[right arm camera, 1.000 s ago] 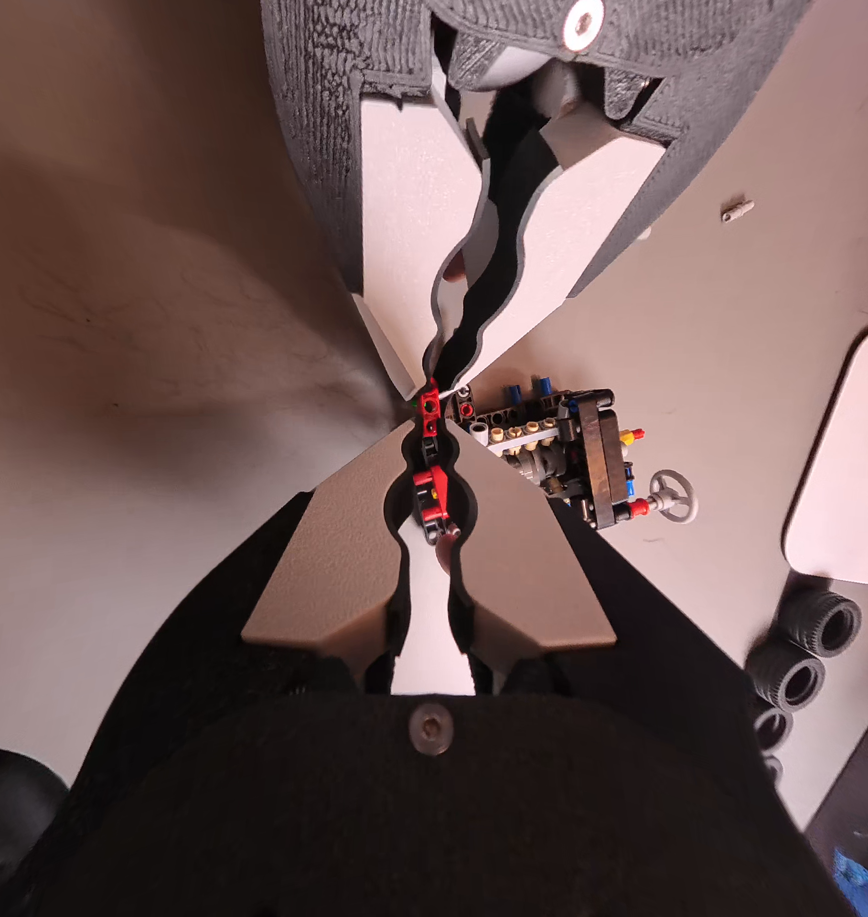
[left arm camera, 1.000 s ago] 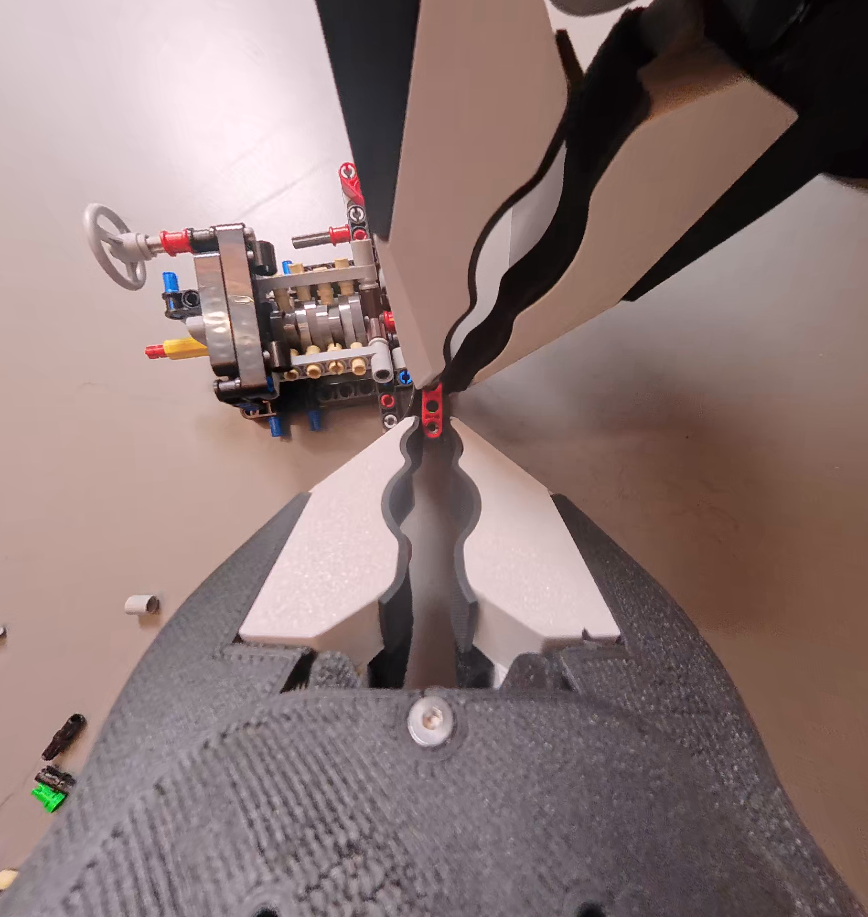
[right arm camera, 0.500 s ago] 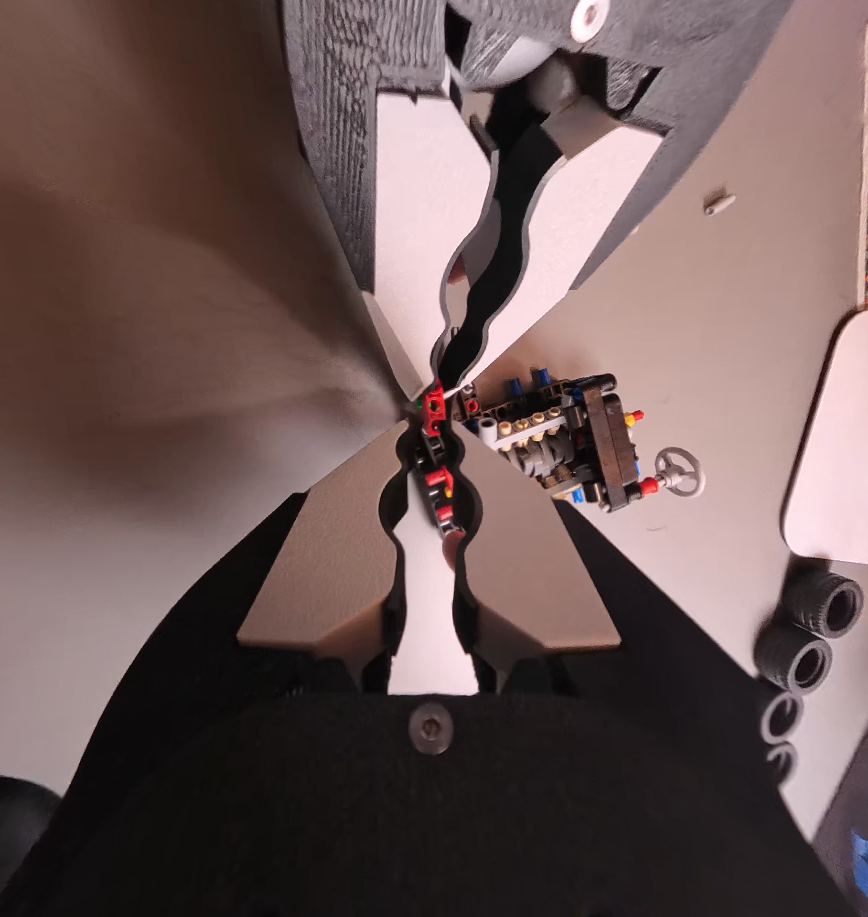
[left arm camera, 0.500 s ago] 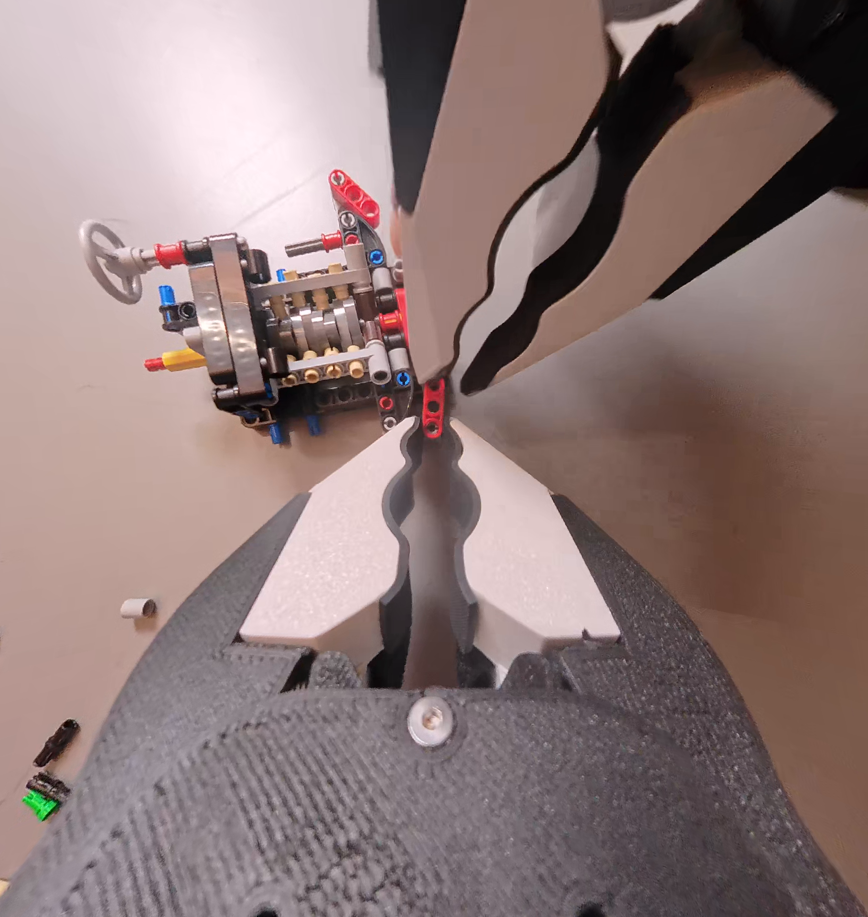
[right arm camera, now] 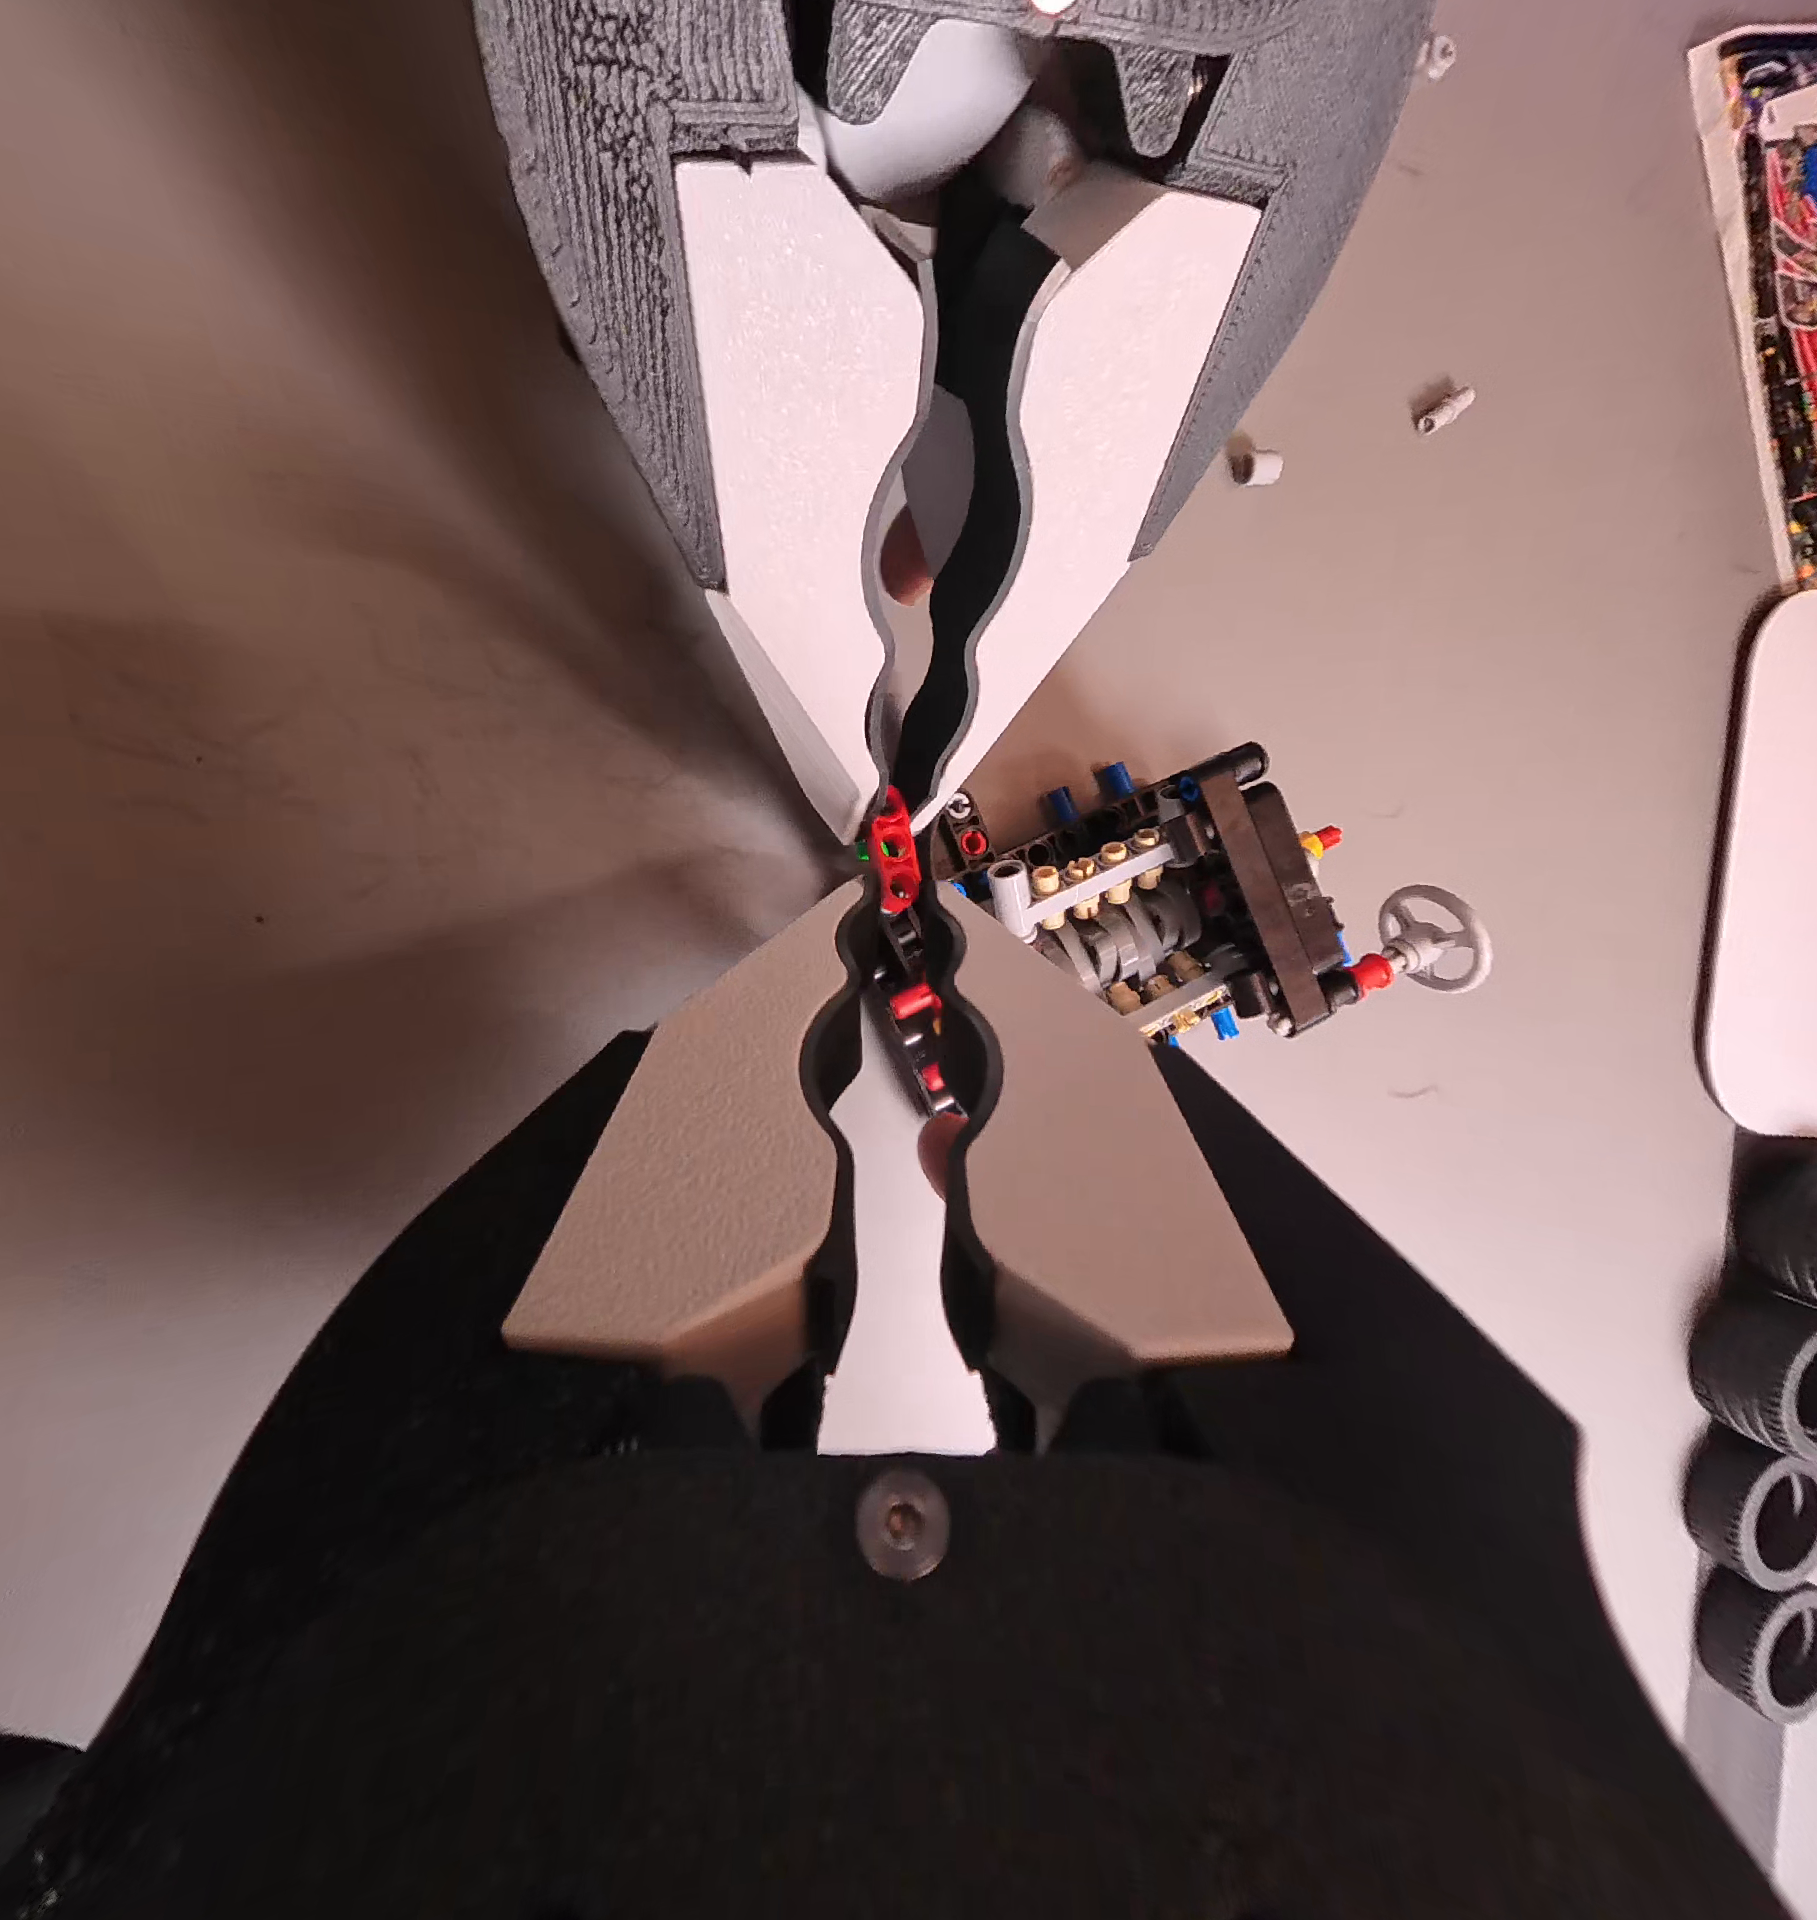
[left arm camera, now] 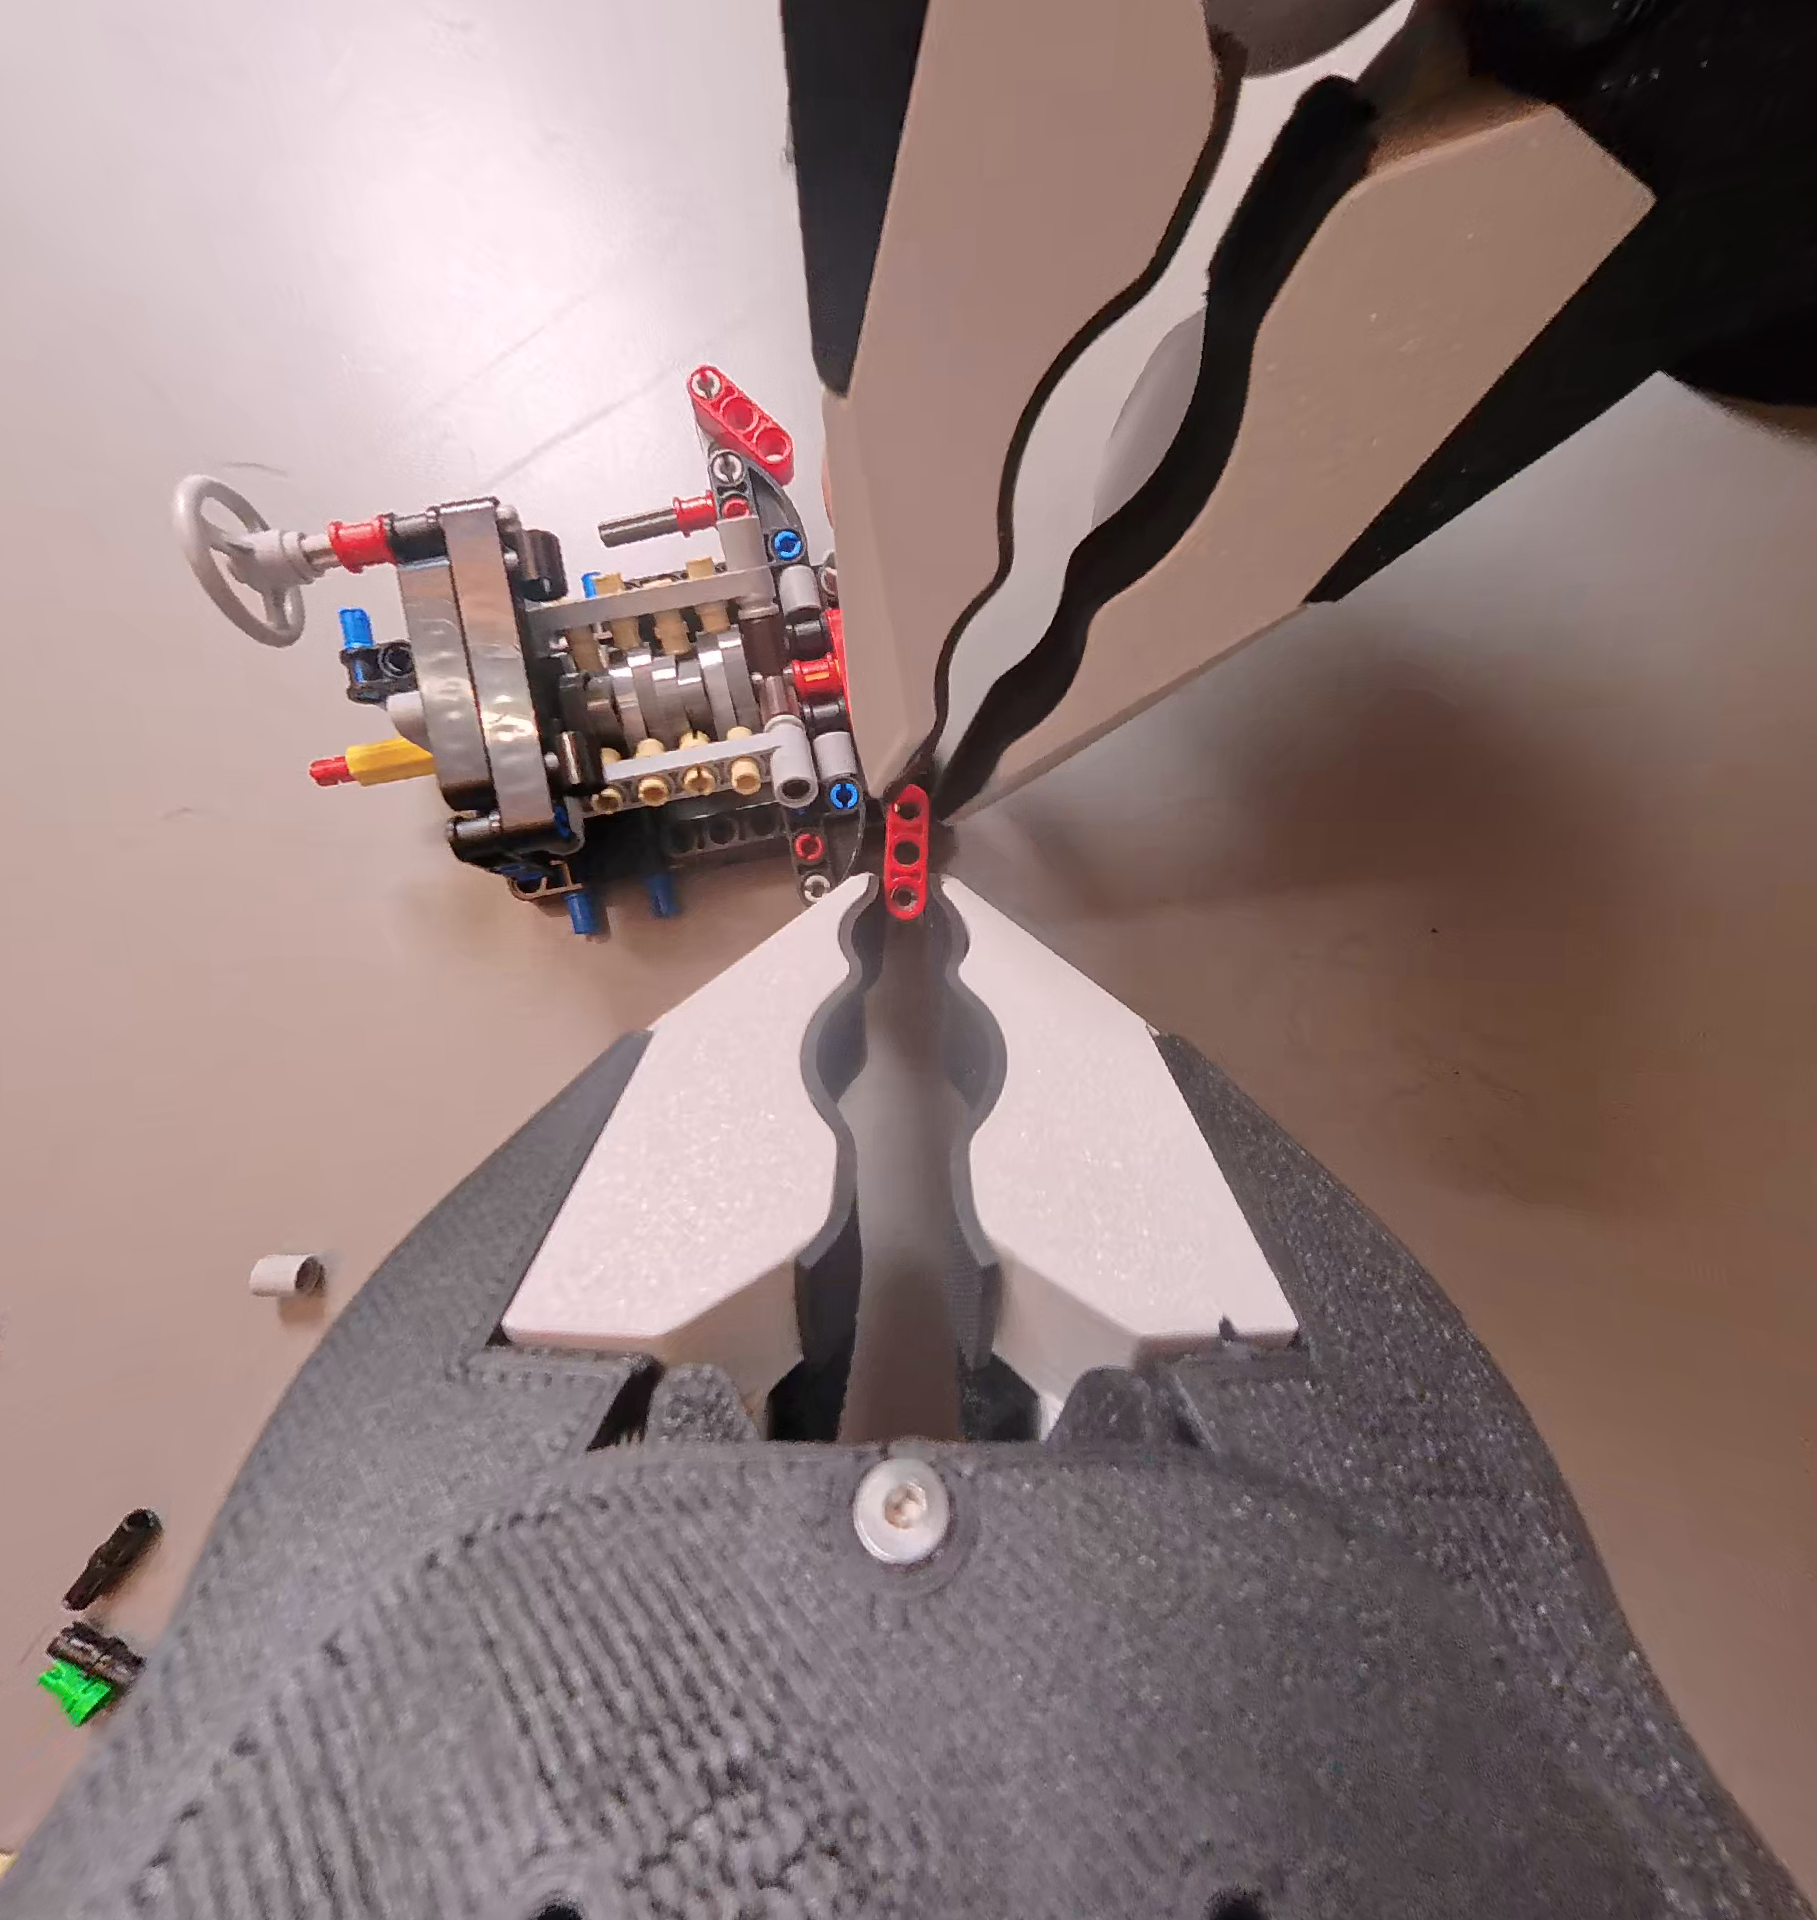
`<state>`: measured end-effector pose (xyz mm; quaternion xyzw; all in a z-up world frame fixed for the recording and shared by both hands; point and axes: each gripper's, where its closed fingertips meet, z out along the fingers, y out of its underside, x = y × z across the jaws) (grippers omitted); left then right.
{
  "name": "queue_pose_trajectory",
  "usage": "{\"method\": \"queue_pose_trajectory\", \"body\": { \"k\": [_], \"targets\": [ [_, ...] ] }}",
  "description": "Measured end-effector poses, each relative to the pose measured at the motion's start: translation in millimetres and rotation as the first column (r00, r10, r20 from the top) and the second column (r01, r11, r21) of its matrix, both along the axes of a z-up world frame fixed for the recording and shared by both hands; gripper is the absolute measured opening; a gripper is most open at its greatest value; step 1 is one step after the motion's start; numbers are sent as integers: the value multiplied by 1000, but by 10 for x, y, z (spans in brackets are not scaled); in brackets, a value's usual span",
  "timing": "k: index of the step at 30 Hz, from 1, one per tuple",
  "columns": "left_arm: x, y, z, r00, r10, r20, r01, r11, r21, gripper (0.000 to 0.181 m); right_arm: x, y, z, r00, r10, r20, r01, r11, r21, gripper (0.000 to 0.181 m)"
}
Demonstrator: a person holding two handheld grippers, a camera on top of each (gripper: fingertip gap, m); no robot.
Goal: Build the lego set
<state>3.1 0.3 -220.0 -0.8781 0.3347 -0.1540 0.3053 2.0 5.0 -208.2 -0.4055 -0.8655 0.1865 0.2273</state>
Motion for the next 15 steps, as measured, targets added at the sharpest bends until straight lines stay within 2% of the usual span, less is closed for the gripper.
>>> {"method": "queue_pose_trajectory", "body": {
  "k": [1,15],
  "targets": [
    [0,0,-1,1000,1,1,-1,1000,0,5,-1,3,1,1000,-2,5,2,1000,-7,5],
    [-4,-10,-2,1000,5,4,-5,1000,9,6,7,9,-53,997,-29,73,29,1000,-1,6]
  ]
}}
